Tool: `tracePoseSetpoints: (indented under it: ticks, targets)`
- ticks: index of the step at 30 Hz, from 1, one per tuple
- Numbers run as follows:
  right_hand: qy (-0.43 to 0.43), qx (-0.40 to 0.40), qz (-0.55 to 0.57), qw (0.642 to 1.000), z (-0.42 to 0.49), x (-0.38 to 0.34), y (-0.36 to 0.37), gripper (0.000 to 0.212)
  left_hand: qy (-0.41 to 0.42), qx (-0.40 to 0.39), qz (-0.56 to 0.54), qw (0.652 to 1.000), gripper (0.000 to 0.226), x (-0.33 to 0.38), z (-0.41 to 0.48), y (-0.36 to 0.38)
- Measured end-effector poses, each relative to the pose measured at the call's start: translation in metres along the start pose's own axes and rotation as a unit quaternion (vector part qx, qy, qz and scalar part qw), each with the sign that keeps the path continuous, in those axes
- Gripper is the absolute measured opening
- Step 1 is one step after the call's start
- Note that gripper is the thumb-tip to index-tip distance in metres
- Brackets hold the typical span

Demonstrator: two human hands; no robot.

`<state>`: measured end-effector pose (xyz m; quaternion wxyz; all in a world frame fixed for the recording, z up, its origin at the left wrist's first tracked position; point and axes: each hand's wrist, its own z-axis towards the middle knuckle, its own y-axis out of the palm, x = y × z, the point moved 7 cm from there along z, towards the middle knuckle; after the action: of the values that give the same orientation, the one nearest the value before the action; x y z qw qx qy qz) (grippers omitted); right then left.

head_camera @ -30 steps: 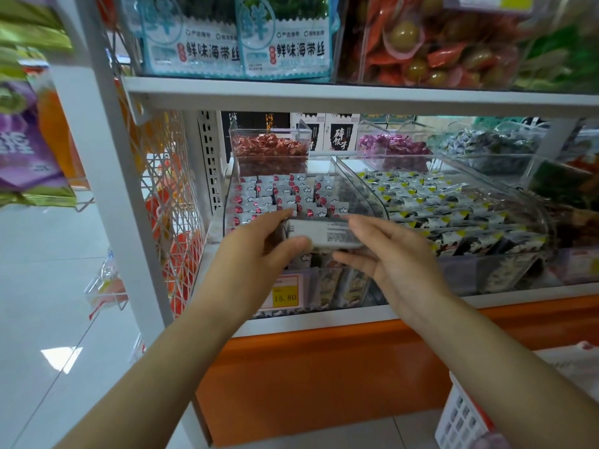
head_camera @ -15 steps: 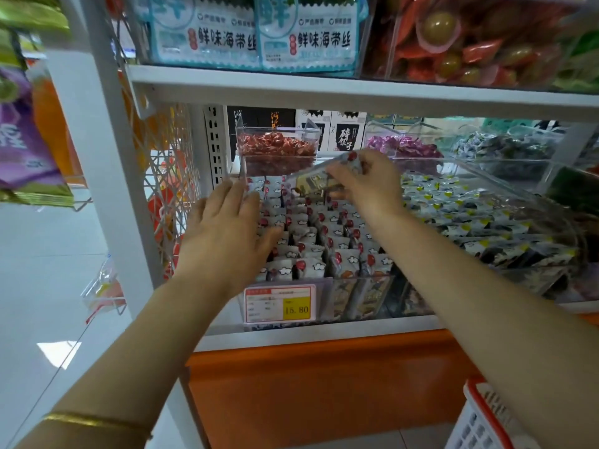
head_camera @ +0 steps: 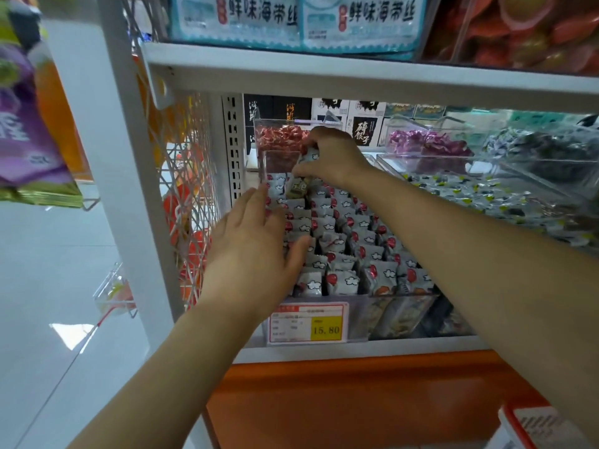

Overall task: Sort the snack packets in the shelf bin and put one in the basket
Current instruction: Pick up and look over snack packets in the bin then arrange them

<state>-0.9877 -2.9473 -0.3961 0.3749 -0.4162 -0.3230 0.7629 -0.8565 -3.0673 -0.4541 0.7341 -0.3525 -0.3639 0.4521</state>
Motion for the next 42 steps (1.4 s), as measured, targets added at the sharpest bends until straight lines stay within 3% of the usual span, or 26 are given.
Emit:
tracePoseSetpoints:
  ticks: [7,13,17,19,21,23,29,32,35,37,42]
  targets:
    - [0.005,-0.031,-0.01,0.999,0.008,-0.002,-0.012,0.033,-0.001,0.002,-0.017,1.0,0.06,0.0,-0.001,0.001]
    - [-0.009,-0.095,-0.052,0.994,-0.004,-0.005,0.023,0.02,-0.001,0.004,-0.027,1.0,0.06,0.001,0.0,0.001]
    - [-0.024,-0.166,-0.17,0.971,-0.01,-0.001,0.049,0.031,0.001,0.007,-0.037,0.999,0.058,0.0,-0.001,0.001]
    - [-0.008,-0.158,-0.13,0.979,-0.005,0.003,0.045,0.029,0.002,0.009,-0.041,0.999,0.057,0.0,-0.001,0.001]
    - [0.02,-0.123,-0.038,0.991,0.003,0.008,0.036,0.021,0.002,0.011,-0.048,0.999,0.056,0.0,-0.001,0.002]
    - [0.032,-0.074,-0.017,0.997,0.01,0.011,0.031,0.022,0.001,0.012,-0.05,0.999,0.057,0.0,-0.001,0.002]
    - [0.02,-0.079,-0.197,0.977,0.024,0.016,0.056,0.012,0.001,0.017,-0.058,0.998,0.055,0.0,-0.001,0.003]
    - [0.004,-0.068,-0.203,0.977,0.027,0.01,0.053,0.007,0.004,0.018,-0.054,0.998,0.056,0.0,-0.001,0.002]
    - [0.008,-0.03,-0.084,0.996,0.022,0.006,0.034,0.006,0.001,0.012,-0.053,0.999,0.055,0.0,-0.002,0.002]
    - [0.023,0.044,0.001,0.999,0.011,0.005,0.009,0.009,-0.003,0.003,-0.056,0.998,0.055,0.0,-0.001,0.001]
    - [0.046,0.248,0.141,0.957,-0.054,0.001,-0.058,0.005,-0.02,-0.021,-0.09,0.995,0.059,-0.001,-0.004,-0.005]
